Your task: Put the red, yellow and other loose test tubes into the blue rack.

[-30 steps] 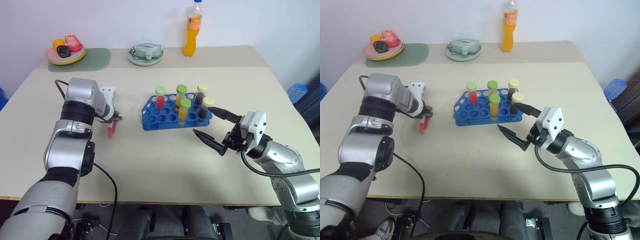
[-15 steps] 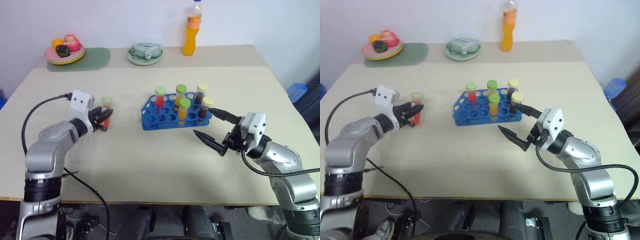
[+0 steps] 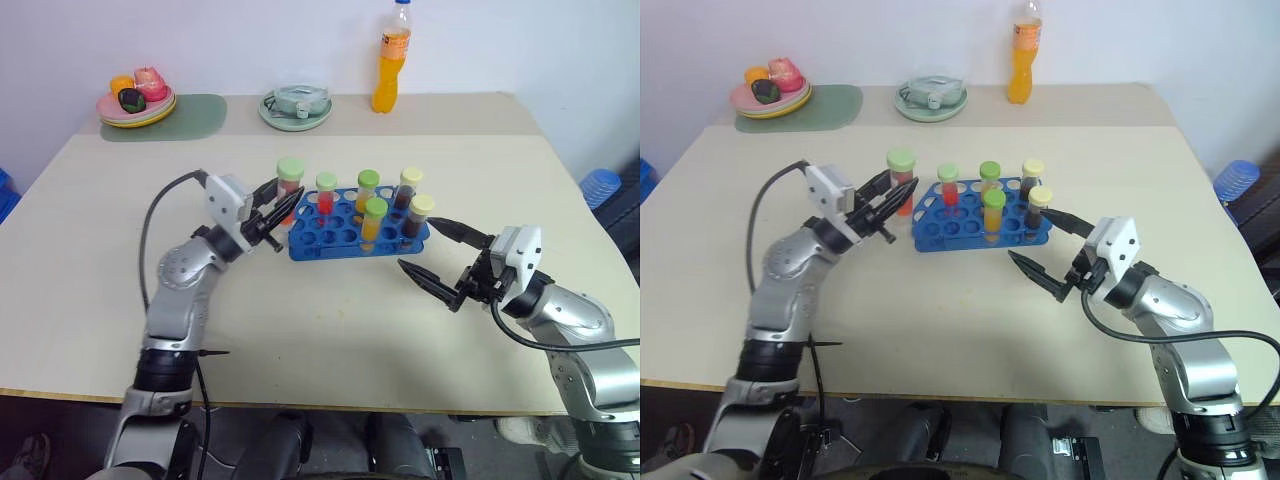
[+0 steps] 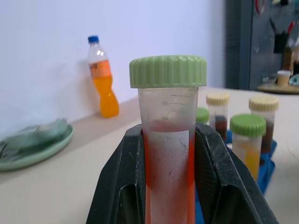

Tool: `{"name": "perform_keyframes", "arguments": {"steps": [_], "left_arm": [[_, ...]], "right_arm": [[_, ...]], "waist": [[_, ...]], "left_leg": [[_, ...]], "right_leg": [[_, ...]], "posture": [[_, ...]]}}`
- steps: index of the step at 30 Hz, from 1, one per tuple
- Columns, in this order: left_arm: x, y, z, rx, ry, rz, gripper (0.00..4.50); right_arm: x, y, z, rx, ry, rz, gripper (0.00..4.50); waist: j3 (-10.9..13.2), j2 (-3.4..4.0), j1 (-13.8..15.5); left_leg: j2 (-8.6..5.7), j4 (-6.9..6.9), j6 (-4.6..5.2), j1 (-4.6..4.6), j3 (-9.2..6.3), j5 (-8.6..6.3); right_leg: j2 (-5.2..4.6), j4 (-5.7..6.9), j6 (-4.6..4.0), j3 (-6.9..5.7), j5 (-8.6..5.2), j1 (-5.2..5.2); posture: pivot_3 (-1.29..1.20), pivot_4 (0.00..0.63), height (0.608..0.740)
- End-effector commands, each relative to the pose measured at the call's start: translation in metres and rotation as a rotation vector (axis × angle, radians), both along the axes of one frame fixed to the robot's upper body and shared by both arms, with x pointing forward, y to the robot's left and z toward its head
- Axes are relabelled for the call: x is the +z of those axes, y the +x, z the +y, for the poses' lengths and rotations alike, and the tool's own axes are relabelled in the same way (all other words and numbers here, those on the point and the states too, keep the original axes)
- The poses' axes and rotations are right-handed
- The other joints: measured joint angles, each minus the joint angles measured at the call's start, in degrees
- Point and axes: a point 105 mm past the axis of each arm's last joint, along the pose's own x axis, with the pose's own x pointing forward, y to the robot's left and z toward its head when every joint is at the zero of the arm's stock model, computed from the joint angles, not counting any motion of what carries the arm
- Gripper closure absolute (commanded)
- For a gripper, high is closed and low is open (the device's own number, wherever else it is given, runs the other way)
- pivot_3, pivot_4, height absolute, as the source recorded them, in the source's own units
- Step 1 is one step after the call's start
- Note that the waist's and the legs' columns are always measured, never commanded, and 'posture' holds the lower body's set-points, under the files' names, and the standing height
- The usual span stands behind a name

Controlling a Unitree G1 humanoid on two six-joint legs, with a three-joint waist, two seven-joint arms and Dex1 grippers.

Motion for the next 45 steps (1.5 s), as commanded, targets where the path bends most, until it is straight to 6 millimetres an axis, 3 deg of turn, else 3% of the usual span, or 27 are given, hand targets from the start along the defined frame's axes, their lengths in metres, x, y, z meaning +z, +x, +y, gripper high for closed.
{"name": "perform_keyframes", "arguments": {"steps": [1, 10, 19, 34, 45], "left_arm": [[-0.004, 0.007, -0.017, -0.01, -0.003, -0.058, 3.73], [-0.02, 0.01, -0.06, -0.123, -0.045, -0.061, 3.73], [-0.04, 0.016, -0.072, -0.166, -0.021, -0.02, 3.73], [-0.052, 0.008, -0.063, -0.183, 0.001, -0.003, 3.73], [-0.058, 0.015, -0.056, -0.119, 0.016, 0.016, 3.73]], "right_arm": [[0.015, -0.011, -0.005, -0.024, -0.022, -0.057, 0.16], [0.009, -0.031, -0.021, -0.109, -0.032, 0.007, 0.16], [0.007, -0.045, -0.026, -0.164, -0.022, 0.058, 0.16], [0.004, -0.044, -0.025, -0.178, -0.007, 0.067, 0.16], [0.005, -0.041, -0.021, -0.168, -0.001, 0.063, 0.16]], "waist": [[0.0, 0.0, 0.03], [0.0, -0.01, 0.12], [-0.02, -0.03, 0.07], [-0.06, -0.04, 0.04], [-0.11, -0.05, 0.03]], "left_leg": [[0.0, 0.0, 0.0, 0.0, 0.01, 0.0], [0.0, 0.02, 0.01, -0.02, 0.01, 0.0], [0.01, 0.04, 0.03, 0.0, 0.04, -0.01], [0.0, 0.04, 0.03, 0.04, 0.04, -0.01], [0.01, 0.05, 0.03, 0.07, 0.04, -0.01]], "right_leg": [[-0.01, 0.0, 0.0, 0.0, 0.0, 0.0], [0.0, 0.0, 0.05, 0.0, 0.03, 0.0], [0.01, -0.01, 0.09, 0.02, 0.05, 0.02], [0.01, -0.01, 0.1, 0.02, 0.05, 0.06], [0.01, -0.01, 0.1, 0.03, 0.05, 0.08]], "posture": [[0.0, 0.15, 0.74], [0.0, 0.15, 0.74], [0.0, 0.15, 0.74], [0.0, 0.15, 0.74], [0.0, 0.15, 0.74]]}}
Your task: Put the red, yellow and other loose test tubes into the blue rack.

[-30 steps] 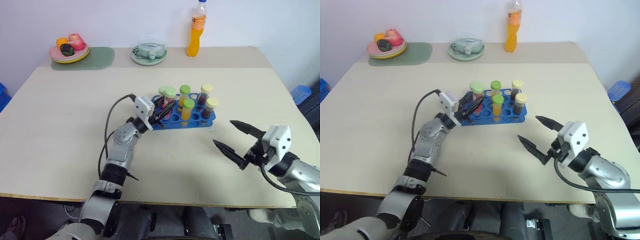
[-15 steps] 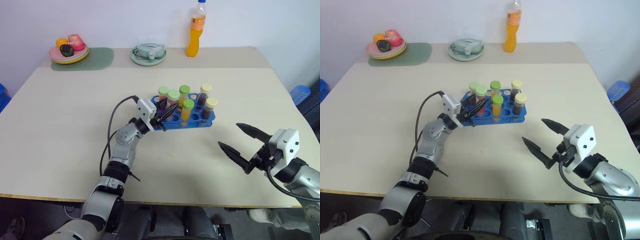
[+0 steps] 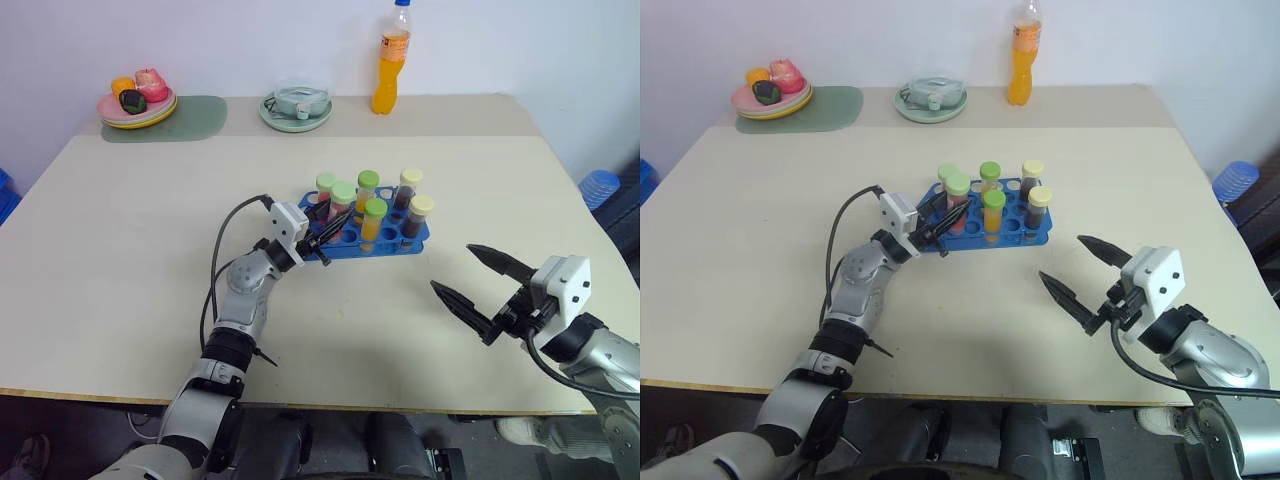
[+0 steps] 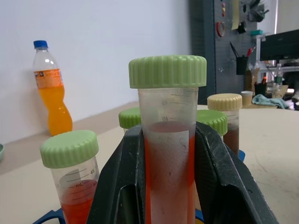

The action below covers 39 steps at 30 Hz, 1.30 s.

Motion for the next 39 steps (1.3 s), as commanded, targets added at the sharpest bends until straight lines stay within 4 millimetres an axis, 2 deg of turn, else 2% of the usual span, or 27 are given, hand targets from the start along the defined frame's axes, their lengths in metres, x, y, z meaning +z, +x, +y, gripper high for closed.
{"name": "perform_keyframes", "arguments": {"steps": [1, 12, 22, 32, 39], "left_arm": [[-0.015, 0.004, 0.004, 0.029, 0.045, 0.044, 3.73], [-0.021, 0.003, 0.006, 0.026, 0.052, 0.056, 3.73], [-0.029, -0.006, -0.003, -0.023, 0.067, 0.059, 3.73], [-0.03, -0.004, -0.008, -0.044, 0.06, 0.076, 3.73], [-0.022, -0.003, -0.008, -0.054, 0.018, 0.085, 0.15]], "right_arm": [[0.01, -0.002, 0.004, 0.02, -0.002, -0.043, 0.16], [0.005, -0.002, 0.001, 0.014, -0.004, -0.042, 0.16], [0.004, -0.002, 0.001, 0.017, -0.001, -0.044, 0.16], [0.001, -0.003, 0.0, 0.012, 0.002, -0.043, 0.16], [0.0, -0.002, 0.001, 0.01, 0.004, -0.044, 0.16]], "waist": [[-0.01, 0.0, 0.0], [-0.07, -0.01, -0.01], [-0.17, 0.0, 0.02], [-0.16, -0.02, 0.03], [-0.15, -0.03, 0.0]], "left_leg": [[0.0, 0.0, 0.0, 0.01, 0.0, 0.0], [0.0, 0.0, 0.0, 0.03, 0.0, 0.0], [0.0, 0.0, 0.0, 0.07, 0.0, 0.0], [-0.01, -0.02, 0.04, 0.01, -0.01, -0.02], [-0.01, -0.01, 0.04, 0.01, -0.01, -0.02]], "right_leg": [[0.0, 0.0, 0.0, 0.0, 0.0, 0.0], [0.0, 0.0, 0.0, 0.0, 0.0, 0.03], [0.0, 0.0, 0.0, 0.0, 0.0, 0.08], [0.0, -0.02, 0.0, 0.0, 0.0, 0.02], [0.0, -0.03, 0.0, 0.0, 0.0, 0.02]], "posture": [[0.0, 0.15, 0.74], [0.0, 0.15, 0.74], [0.0, 0.15, 0.74], [0.0, 0.15, 0.74], [0.0, 0.15, 0.74]]}}
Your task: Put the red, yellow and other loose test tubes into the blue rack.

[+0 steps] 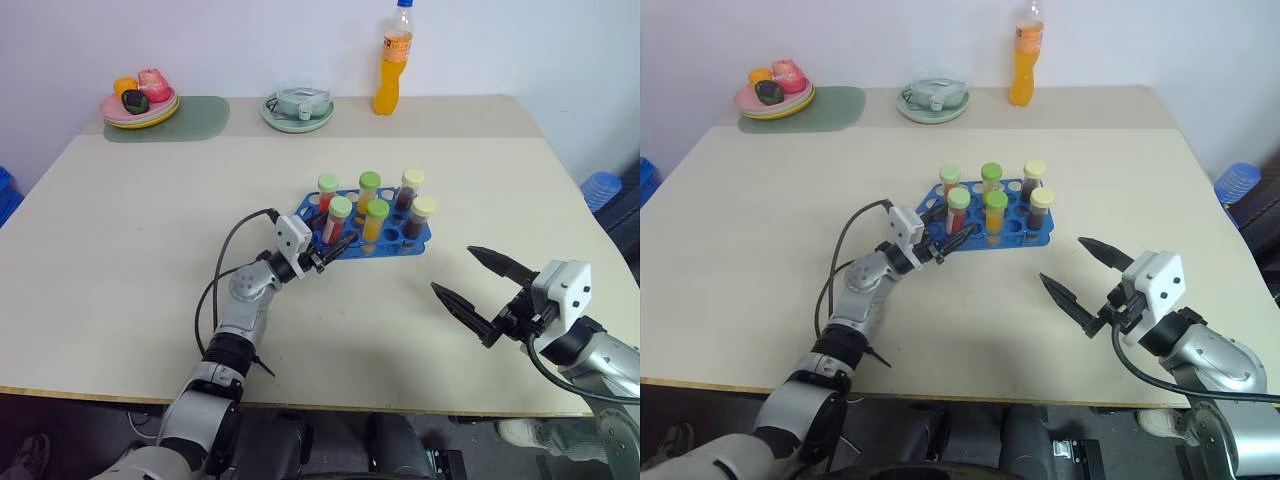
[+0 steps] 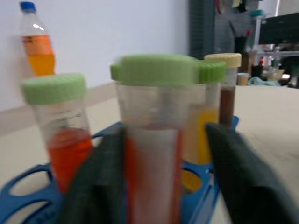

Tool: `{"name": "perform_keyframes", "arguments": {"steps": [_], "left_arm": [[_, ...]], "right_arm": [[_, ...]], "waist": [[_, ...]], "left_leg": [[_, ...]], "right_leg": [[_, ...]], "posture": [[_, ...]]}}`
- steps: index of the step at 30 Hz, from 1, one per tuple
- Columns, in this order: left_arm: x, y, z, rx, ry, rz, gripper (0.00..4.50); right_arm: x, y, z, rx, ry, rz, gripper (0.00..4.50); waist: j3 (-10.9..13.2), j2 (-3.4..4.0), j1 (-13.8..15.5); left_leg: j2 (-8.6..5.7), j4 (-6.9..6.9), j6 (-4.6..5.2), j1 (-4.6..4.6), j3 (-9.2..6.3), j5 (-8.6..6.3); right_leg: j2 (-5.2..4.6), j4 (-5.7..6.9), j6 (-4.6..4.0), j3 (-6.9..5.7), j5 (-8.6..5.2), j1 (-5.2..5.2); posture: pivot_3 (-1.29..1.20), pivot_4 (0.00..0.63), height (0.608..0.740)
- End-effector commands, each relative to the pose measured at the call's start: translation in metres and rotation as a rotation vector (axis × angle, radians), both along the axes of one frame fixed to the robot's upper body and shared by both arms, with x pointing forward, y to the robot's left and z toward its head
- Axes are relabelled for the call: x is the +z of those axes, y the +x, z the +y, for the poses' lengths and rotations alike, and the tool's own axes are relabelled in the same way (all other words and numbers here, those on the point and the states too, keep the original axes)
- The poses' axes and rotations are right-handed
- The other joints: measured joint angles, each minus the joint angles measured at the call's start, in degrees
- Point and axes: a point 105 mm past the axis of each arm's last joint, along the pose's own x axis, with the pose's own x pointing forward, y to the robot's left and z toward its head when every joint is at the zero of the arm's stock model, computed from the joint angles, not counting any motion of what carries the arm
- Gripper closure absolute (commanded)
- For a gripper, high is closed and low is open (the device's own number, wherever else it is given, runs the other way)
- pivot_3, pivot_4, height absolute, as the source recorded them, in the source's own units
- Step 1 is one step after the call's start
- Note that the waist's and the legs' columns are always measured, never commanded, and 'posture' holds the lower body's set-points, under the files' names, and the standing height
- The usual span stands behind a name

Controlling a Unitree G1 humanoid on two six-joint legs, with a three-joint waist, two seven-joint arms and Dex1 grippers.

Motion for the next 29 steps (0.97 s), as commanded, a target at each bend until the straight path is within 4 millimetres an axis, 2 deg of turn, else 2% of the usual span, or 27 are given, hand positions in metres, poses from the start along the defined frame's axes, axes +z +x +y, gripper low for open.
{"name": "perform_keyframes", "arguments": {"steps": [1, 5, 9, 14, 16, 19, 21, 24, 29], "left_arm": [[0.008, -0.001, 0.001, -0.004, -0.007, -0.016, 0.15], [0.011, -0.001, 0.01, 0.046, 0.037, -0.054, 0.15], [0.013, -0.009, 0.023, 0.021, -0.009, -0.001, 0.15], [0.013, -0.028, 0.07, 0.049, -0.059, 0.066, 0.15], [0.012, -0.035, 0.089, 0.089, -0.028, 0.069, 0.15], [0.004, -0.049, 0.128, 0.157, 0.03, 0.145, 0.15], [0.003, -0.056, 0.142, 0.181, 0.062, 0.167, 0.15], [0.002, -0.066, 0.155, 0.192, 0.086, 0.203, 0.15], [-0.008, -0.083, 0.16, 0.172, 0.129, 0.279, 0.15]], "right_arm": [[0.004, 0.0, 0.003, 0.008, 0.002, -0.032, 0.16], [0.001, 0.002, 0.003, -0.001, 0.007, -0.03, 0.16], [-0.003, 0.008, -0.002, -0.034, 0.017, -0.029, 0.16], [-0.011, 0.019, -0.014, -0.098, 0.039, -0.025, 0.16], [-0.015, 0.02, -0.018, -0.109, 0.037, -0.015, 0.16], [-0.024, 0.02, -0.03, -0.148, 0.045, 0.01, 0.16], [-0.028, 0.018, -0.036, -0.166, 0.049, 0.02, 0.16], [-0.034, 0.016, -0.043, -0.181, 0.058, 0.031, 0.16], [-0.047, 0.013, -0.047, -0.185, 0.071, 0.052, 0.16]], "waist": [[0.0, 0.0, -0.04], [0.0, 0.0, -0.15], [0.0, 0.02, -0.1], [0.0, 0.05, -0.31], [0.0, 0.08, -0.19], [-0.01, 0.1, -0.18], [0.0, 0.13, 0.02], [0.01, 0.15, 0.13], [0.0, 0.18, -0.12]], "left_leg": [[0.0, 0.0, 0.0, 0.0, 0.0, 0.0], [0.01, -0.01, 0.0, 0.0, 0.0, 0.0], [0.01, -0.01, 0.0, 0.0, 0.0, 0.0], [0.03, -0.05, -0.01, 0.02, 0.0, 0.0], [0.05, -0.04, -0.01, 0.02, 0.0, 0.01], [0.04, -0.04, 0.0, 0.02, 0.0, 0.0], [0.04, -0.05, 0.0, 0.03, 0.0, 0.0], [0.02, -0.03, 0.0, 0.03, -0.01, 0.0], [0.03, -0.09, -0.01, 0.08, 0.0, 0.0]], "right_leg": [[0.0, 0.0, 0.0, 0.0, 0.0, 0.0], [0.01, 0.0, 0.0, 0.01, 0.0, -0.02], [0.01, 0.01, 0.0, 0.01, 0.0, -0.02], [0.03, 0.03, -0.01, 0.03, 0.0, -0.06], [0.04, 0.04, -0.01, 0.04, 0.0, -0.06], [0.03, 0.03, -0.01, 0.06, 0.0, -0.05], [0.04, 0.02, -0.02, 0.06, -0.01, -0.05], [0.04, 0.01, -0.02, 0.05, -0.01, 0.0], [0.04, 0.01, -0.02, 0.06, -0.01, 0.01]], "posture": [[0.0, 0.15, 0.74], [0.0, 0.15, 0.74], [0.0, 0.15, 0.74], [0.0, 0.15, 0.74], [0.0, 0.15, 0.74], [0.0, 0.15, 0.74], [0.0, 0.15, 0.74], [0.0, 0.15, 0.74], [0.0, 0.15, 0.74]]}}
